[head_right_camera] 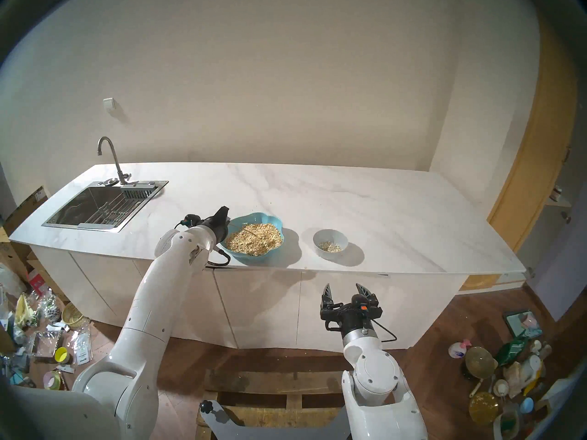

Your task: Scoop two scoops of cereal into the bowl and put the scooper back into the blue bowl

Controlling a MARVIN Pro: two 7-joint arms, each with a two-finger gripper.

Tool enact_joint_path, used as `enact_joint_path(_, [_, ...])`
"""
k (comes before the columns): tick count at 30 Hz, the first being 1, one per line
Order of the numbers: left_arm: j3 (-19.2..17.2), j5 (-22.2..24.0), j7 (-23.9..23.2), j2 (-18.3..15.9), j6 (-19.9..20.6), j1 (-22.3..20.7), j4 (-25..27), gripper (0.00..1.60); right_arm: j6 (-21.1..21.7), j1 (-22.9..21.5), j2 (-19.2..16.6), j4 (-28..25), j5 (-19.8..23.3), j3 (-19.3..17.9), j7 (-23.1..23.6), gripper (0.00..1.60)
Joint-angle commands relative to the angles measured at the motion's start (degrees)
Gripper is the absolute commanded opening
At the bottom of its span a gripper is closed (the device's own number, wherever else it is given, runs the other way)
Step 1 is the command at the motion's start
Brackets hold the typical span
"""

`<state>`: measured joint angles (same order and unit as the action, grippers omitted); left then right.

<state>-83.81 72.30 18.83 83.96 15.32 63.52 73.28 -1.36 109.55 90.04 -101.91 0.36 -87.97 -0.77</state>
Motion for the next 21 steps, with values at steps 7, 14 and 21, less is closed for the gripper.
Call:
enact_joint_path(7, [1.2,0.1,-1.5,0.5,0.4,-4.0,1.2,0.00,-0.2,-0.3,0.1,-1.4,0.0,0.0,0.0,1.60])
enact_joint_path(14, [2.2,0.0,-1.5,1.1,0.4,-5.1,1.0,0.00,-0.2,-0.3,0.1,-1.4,0.0,0.0,0.0,1.60])
enact_joint_path(21, [3.6,0.1,-1.9,1.8,0.9,-6.3,0.0,0.00,-0.2,-0.3,0.1,-1.4,0.0,0.0,0.0,1.60])
